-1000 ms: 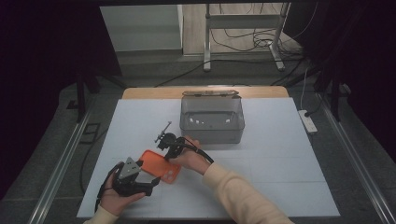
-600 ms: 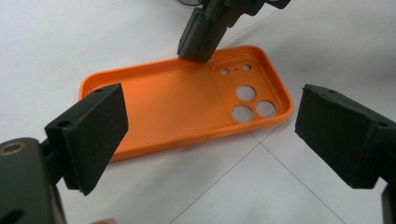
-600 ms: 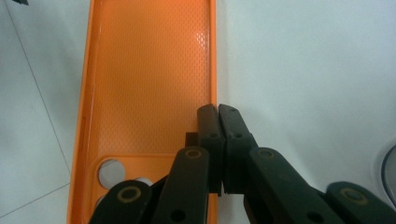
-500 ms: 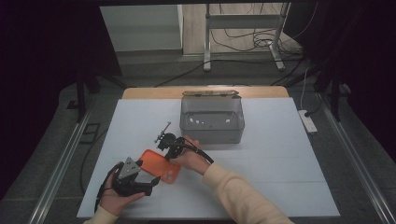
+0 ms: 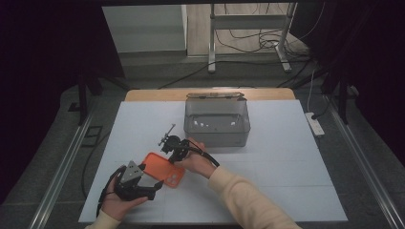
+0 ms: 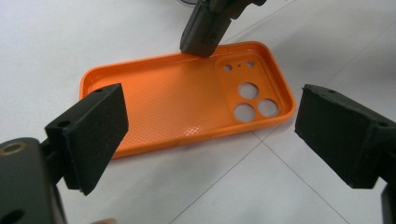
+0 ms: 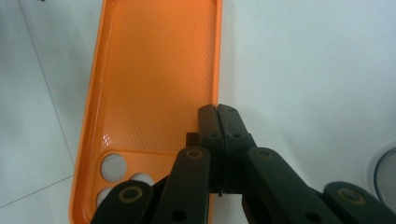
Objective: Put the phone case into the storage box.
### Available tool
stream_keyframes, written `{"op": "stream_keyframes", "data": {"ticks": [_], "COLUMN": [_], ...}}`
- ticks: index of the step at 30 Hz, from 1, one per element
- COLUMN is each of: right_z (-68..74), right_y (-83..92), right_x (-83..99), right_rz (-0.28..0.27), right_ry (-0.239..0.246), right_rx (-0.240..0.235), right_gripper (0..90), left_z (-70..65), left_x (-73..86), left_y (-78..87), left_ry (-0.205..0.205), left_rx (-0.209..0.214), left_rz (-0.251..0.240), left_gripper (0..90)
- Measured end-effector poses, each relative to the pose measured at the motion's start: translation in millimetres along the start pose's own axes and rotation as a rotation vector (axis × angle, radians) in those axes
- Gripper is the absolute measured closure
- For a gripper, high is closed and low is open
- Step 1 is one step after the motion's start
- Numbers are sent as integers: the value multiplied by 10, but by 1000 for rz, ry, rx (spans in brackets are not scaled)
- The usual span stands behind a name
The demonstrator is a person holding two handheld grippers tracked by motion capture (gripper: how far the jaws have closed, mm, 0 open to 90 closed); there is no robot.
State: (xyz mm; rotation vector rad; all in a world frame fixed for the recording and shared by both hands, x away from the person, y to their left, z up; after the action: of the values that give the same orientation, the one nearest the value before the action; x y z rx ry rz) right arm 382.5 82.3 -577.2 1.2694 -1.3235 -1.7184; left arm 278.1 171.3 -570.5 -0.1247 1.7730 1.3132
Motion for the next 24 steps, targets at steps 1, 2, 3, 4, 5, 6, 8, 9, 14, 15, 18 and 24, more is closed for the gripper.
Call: {"op": "stream_keyframes", "data": {"ticks": [1,2,3,4,5,6,8,9,14,15,18,24], "right_z": [-2,2,5,-1,-1,1,1,2,24,24,27,30], "right_y": [11,16,21,36,36,56,61,78,131,131,184,295], "right_x": [-2,-5,-8,-13,-13,-18,-20,-22,-39,-39,-49,-69], "right_rz": [-3,-6,-10,-15,-15,-21,-23,-28,-47,-47,-62,-85], "right_ry": [1,-1,-1,6,6,8,6,10,13,13,21,41], "right_rx": [4,1,1,9,9,8,10,21,20,20,41,59], "right_gripper": [893,893,893,894,894,895,895,895,896,896,896,896], "left_z": [1,1,1,1,1,-3,-4,-4,10,11,32,67], "left_x": [1,1,0,0,-1,1,8,11,17,18,36,56], "left_y": [0,1,2,3,4,4,2,2,13,14,16,28], "left_ry": [-1,-1,0,0,0,0,-3,-3,4,6,8,22], "left_rx": [-1,-1,-1,-1,-1,2,1,1,-1,-1,-4,-9], "left_rz": [1,1,0,0,-1,0,4,5,0,-1,3,1], "left_gripper": [100,100,100,100,100,100,100,100,100,100,100,101]}}
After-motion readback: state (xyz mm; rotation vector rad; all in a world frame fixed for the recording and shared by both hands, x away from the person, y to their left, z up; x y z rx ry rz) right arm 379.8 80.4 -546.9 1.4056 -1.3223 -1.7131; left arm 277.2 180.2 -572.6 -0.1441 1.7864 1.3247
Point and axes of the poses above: each handheld gripper's, and its own axes: y roughly backward along the jaws, x roughly out of its underside, z roughly to its left, the point moved 8 cm from there along -y, roughly forward along the jaws, and after that the axes turned 7 degrees about z, right-handed, at the moved point
